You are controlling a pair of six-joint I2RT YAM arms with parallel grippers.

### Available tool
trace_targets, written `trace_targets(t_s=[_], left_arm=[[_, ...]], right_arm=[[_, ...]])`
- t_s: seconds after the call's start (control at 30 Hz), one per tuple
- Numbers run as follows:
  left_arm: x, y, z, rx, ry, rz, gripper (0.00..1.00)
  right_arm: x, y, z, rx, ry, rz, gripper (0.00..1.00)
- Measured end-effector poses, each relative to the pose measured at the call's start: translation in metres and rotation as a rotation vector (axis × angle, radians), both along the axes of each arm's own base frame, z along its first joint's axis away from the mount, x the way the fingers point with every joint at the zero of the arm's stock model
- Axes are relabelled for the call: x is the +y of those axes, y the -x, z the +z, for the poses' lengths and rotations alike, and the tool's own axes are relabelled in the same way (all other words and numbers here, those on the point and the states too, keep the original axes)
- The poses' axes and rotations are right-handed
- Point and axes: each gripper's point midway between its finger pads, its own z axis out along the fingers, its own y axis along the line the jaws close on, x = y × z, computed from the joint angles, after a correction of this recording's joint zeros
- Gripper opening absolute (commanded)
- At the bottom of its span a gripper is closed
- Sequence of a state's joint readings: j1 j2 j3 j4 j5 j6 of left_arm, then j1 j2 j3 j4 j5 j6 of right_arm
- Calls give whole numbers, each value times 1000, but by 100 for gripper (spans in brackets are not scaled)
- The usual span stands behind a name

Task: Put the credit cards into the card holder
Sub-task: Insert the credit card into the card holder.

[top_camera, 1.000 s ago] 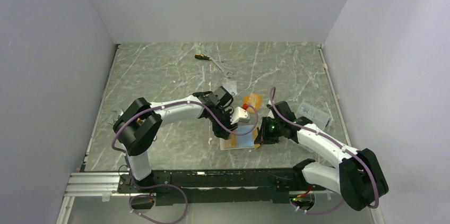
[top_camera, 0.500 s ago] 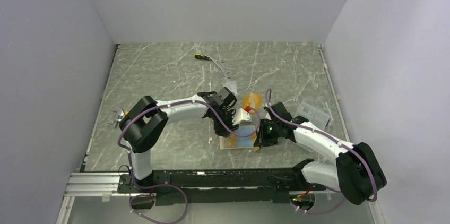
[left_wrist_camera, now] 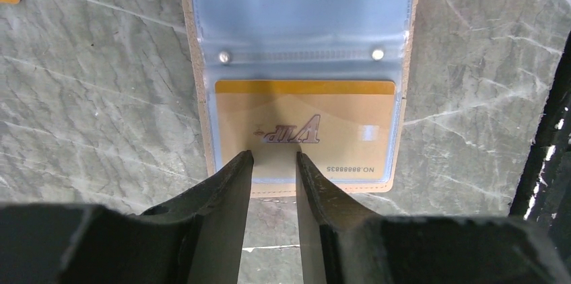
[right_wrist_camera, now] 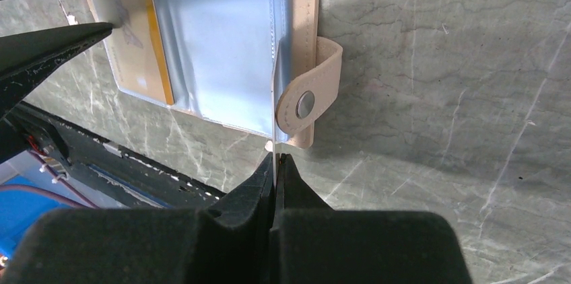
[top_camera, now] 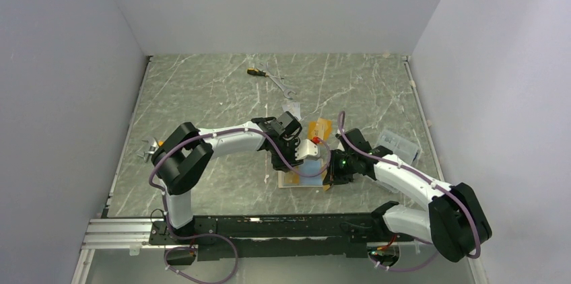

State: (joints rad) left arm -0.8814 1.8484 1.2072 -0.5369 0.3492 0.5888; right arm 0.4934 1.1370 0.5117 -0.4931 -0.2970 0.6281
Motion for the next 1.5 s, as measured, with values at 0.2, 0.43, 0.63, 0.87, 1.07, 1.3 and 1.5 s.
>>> trace_targets(t_s=[0.2,0.43,0.63,0.87,1.07,1.3,1.5], left_arm=[[1,-2,1,-12,-4,2,34],[2,-6,1,-36,-14,1,31],[4,-9,1,-50,-21,0,30],[4,-9,2,-53,-22,0,29],[4,-9,2,-54,-23,-3,28],[5,-9,2,-54,-24,-5,28],[5,-9,2,-54,-25,-6,27]], right_arm=[[1,1,0,3,-4,3,0],[1,3,-4,24,-3,8,0],[5,5,-7,38,-7,23,0],[14,4,-10,47,-31,47,0],[18,3,-8,43,-53,57,0],[18,4,-1,20,-64,61,0],[23,5,10,-15,-98,87,0]])
